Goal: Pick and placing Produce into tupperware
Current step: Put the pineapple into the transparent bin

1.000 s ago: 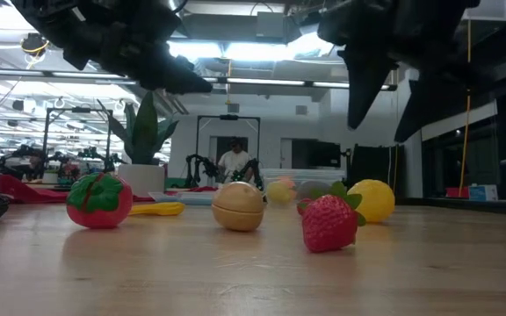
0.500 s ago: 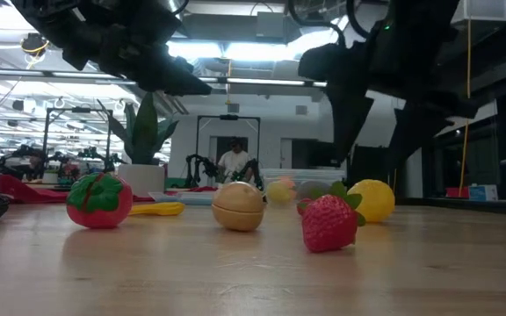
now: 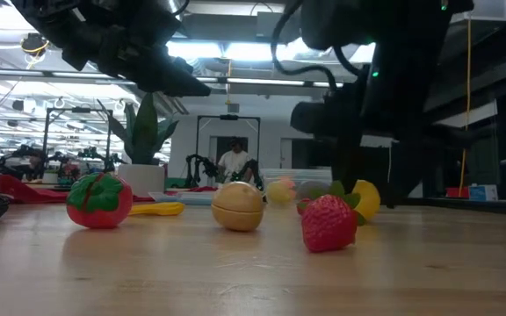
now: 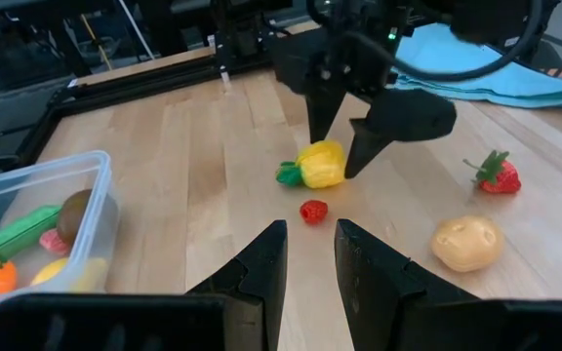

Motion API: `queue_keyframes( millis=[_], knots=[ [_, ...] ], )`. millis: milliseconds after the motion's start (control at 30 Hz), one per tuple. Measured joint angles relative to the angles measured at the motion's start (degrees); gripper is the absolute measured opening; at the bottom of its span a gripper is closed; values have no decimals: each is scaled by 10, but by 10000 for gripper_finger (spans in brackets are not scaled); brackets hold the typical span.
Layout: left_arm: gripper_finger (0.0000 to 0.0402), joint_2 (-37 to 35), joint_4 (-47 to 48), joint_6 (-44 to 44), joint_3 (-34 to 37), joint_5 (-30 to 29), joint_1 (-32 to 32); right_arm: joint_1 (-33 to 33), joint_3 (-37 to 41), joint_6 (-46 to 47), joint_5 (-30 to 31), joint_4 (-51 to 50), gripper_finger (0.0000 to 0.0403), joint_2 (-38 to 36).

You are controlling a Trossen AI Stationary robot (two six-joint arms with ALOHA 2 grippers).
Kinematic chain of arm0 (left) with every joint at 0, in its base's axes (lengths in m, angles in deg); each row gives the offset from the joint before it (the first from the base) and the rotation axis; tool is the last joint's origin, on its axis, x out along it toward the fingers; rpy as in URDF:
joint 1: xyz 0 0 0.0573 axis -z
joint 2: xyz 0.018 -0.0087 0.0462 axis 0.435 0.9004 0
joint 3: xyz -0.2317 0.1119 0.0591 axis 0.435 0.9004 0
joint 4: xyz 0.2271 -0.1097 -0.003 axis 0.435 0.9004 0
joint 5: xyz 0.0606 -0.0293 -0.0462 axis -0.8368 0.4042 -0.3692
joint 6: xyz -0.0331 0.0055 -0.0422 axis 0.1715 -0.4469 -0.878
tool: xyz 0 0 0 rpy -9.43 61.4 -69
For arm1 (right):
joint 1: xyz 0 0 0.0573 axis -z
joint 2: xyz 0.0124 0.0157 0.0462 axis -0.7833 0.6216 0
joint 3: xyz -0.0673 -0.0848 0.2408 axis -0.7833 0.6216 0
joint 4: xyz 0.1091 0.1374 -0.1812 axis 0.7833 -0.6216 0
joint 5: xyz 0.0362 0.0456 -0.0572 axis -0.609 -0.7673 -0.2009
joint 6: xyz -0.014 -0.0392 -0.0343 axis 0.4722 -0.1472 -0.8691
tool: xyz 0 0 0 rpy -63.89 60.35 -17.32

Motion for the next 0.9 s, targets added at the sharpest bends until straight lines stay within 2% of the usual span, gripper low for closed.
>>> queue_keyframes(
  millis=[900],
  knots=[
    [82,0,2,15,0,0,0,29,0,60,1,9,310,9]
  ],
)
